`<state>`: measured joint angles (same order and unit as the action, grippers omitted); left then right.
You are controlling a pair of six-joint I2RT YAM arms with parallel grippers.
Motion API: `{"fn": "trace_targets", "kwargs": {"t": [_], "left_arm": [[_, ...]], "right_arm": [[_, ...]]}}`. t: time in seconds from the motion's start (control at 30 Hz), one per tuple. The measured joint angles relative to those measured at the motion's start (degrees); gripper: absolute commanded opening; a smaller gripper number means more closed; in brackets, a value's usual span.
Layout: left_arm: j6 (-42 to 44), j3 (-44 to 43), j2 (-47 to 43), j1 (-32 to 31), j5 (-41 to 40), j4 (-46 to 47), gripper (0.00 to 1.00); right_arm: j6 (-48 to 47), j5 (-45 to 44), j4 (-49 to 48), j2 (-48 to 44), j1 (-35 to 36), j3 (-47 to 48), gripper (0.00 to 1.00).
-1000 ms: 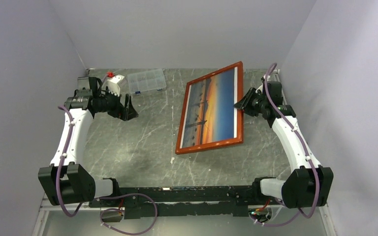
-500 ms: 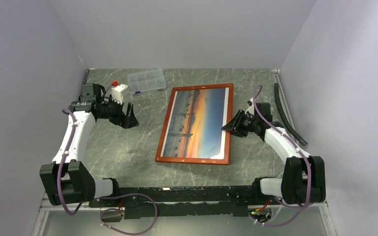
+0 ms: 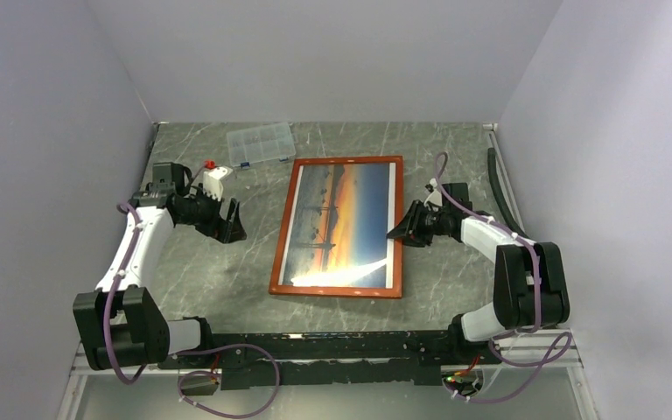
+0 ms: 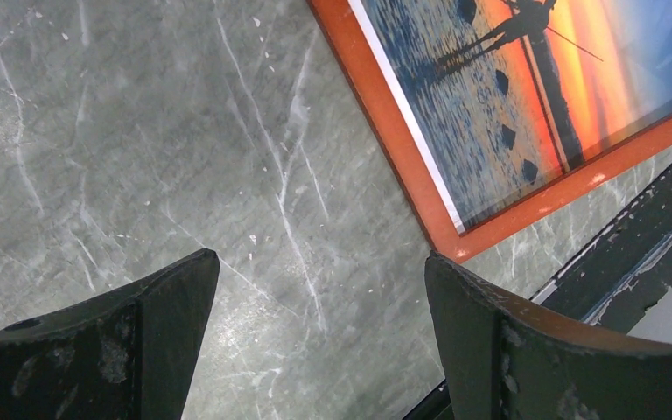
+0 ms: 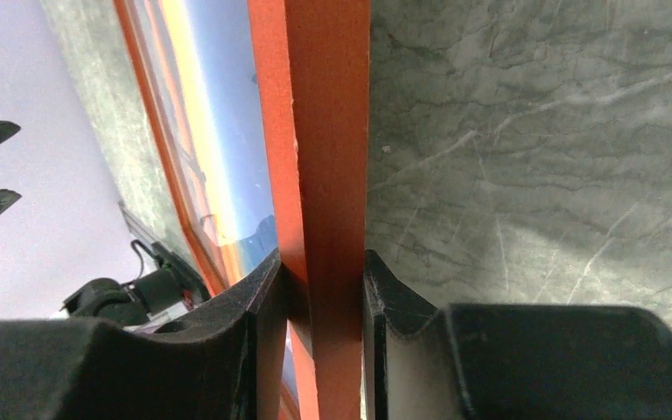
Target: Put the photo into the frame
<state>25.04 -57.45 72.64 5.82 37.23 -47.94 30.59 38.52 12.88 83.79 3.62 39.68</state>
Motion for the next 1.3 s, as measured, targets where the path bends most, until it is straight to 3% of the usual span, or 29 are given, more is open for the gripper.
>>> {"fn": "trace_targets", "kwargs": {"t": [0.23, 0.5, 0.53, 0.6, 0.63, 0.9, 1.07, 1.2, 1.3], "left_arm": [[0.7, 1.2, -0.1, 0.1, -0.5, 1.2, 0.94], [-0.6, 8.2, -2.3, 1.1, -0.7, 6.0, 0.94], [-0.8, 8.9, -2.3, 1.3, -0.7, 6.4, 0.94], [-1.3, 9.8, -2.3, 1.6, -0.7, 7.6, 0.94], [-1.7, 10.1, -2.3, 1.7, -0.7, 8.2, 0.94], [-4.0, 11.8, 0.9, 2.1, -1.3, 15.3, 0.94], [-5.8, 12.4, 4.4, 2.4, -1.3, 19.5, 0.94], [-8.4, 14.1, 4.7, 2.7, -3.1, 26.7, 0.94], [-10.5, 17.2, 4.6, 3.1, -4.1, 34.3, 0.94]], "right_arm": [[-1.5, -5.7, 2.2, -0.1, 0.8, 1.3, 0.40], [-1.7, -13.9, 4.0, -0.3, 0.7, -0.9, 0.51], [-1.7, -14.5, 4.0, -0.3, 0.7, -0.9, 0.57], [-1.7, -15.8, 4.0, -0.3, 0.8, -0.9, 0.96], [-1.7, -16.3, 4.2, -0.3, 0.8, -0.9, 0.99], [-1.9, -23.6, 5.2, -4.3, 0.9, 0.1, 1.00], [-0.3, -37.2, 3.7, -16.0, 0.9, -0.3, 1.00], [-0.3, -49.3, -8.9, -26.6, 0.9, -7.1, 1.00], [-2.0, -56.2, -16.8, -28.0, 0.9, -13.4, 1.00]]}}
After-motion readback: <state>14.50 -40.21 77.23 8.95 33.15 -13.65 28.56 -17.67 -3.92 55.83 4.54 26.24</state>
